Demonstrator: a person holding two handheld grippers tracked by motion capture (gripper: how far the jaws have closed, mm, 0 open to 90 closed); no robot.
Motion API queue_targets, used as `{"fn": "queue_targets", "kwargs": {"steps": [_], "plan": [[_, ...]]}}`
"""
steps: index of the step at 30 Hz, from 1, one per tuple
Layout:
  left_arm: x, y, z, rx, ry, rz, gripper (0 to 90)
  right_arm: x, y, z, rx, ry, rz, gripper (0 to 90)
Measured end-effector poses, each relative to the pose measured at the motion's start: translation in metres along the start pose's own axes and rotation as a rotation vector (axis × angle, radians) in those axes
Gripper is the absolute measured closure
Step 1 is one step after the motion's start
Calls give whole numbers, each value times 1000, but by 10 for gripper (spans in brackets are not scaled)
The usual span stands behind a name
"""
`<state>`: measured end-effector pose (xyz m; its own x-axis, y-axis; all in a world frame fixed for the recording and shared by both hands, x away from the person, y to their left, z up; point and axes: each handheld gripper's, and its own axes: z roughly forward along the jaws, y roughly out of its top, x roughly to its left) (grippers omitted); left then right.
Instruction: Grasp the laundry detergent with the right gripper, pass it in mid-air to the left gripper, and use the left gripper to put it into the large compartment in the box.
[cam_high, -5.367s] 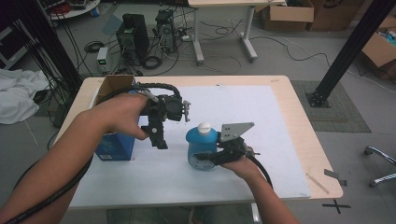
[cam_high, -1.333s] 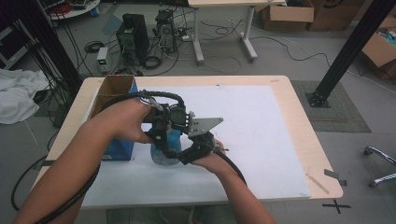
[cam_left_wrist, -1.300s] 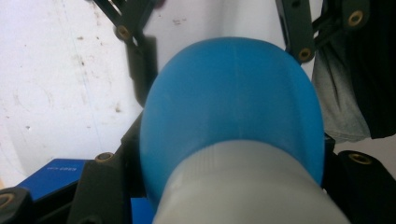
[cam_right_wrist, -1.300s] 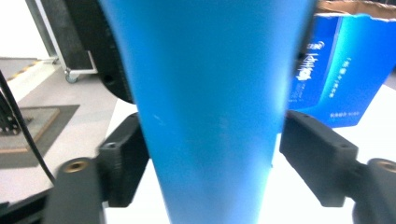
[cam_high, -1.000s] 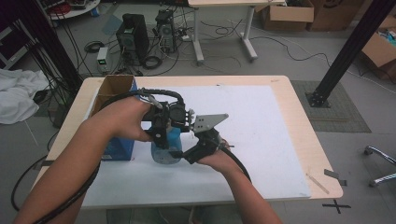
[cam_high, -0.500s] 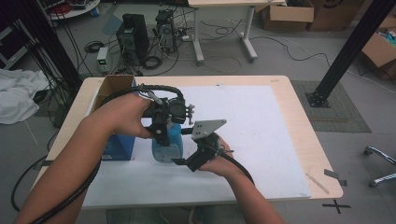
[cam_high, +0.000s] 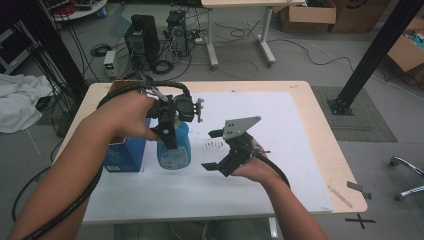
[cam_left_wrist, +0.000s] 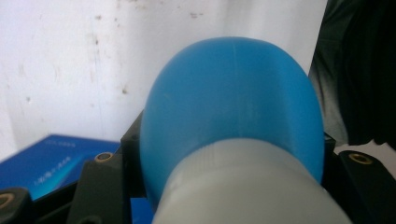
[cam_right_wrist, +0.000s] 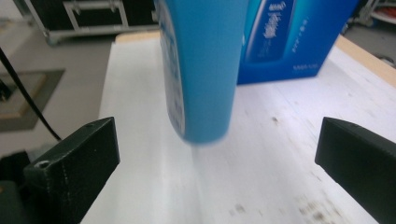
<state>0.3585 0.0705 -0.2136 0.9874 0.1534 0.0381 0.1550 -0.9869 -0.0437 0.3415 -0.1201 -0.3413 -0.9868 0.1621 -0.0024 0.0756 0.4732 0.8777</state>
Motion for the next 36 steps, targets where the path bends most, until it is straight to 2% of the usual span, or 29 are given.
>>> {"fn": "queue_targets", "kwargs": {"steps": [2,3,5,6,7,8,9,10,13,14,15,16,17,21,22,23,25,26,33,36], "plan": [[4,-3,-6,0,-2,-43,392,-3,2,-7,40,-9,-1,0],[6,-4,-9,-2,-3,-68,392,-7,4,-15,76,-3,-1,0],[11,-8,-16,-9,-2,-118,392,-9,5,-19,96,-7,-3,0],[13,-10,-20,-17,-1,-149,392,-15,8,-26,143,7,1,0],[16,-12,-24,-27,-2,-182,392,-15,8,-26,143,7,1,0],[19,-14,-27,-36,-2,-216,391,-20,12,-33,203,8,2,0],[21,-16,-32,-45,-1,-244,391,-20,12,-33,203,8,2,0],[24,-19,-35,-58,1,-279,392,-22,13,-35,233,20,5,0],[29,-26,-46,-87,1,-361,391,-29,16,-41,341,18,-3,0],[31,-29,-50,-95,-4,-386,391,-32,18,-44,420,16,-11,0],[33,-32,-53,-101,-11,-414,391,-32,18,-44,420,16,-11,0],[35,-35,-56,-105,-21,-445,391,-34,19,-45,453,16,-10,0],[36,-37,-58,-107,-26,-460,391,-36,20,-48,491,18,-15,0],[38,-44,-68,-98,-33,-537,391,-42,21,-55,583,25,-15,0],[38,-46,-70,-90,-32,-562,391,-45,21,-59,639,36,-5,0],[39,-48,-73,-86,-30,-592,391,-45,21,-59,639,36,-5,0],[42,-54,-77,-79,-31,-660,391,-48,19,-63,715,58,-3,0],[43,-58,-79,-77,-33,-691,391,-48,19,-63,715,58,-3,0],[51,-89,-93,-104,-59,-869,391,-49,17,-68,855,86,-6,0],[55,-101,-97,-99,-56,-924,391,-46,15,-68,905,91,-21,0]]}}
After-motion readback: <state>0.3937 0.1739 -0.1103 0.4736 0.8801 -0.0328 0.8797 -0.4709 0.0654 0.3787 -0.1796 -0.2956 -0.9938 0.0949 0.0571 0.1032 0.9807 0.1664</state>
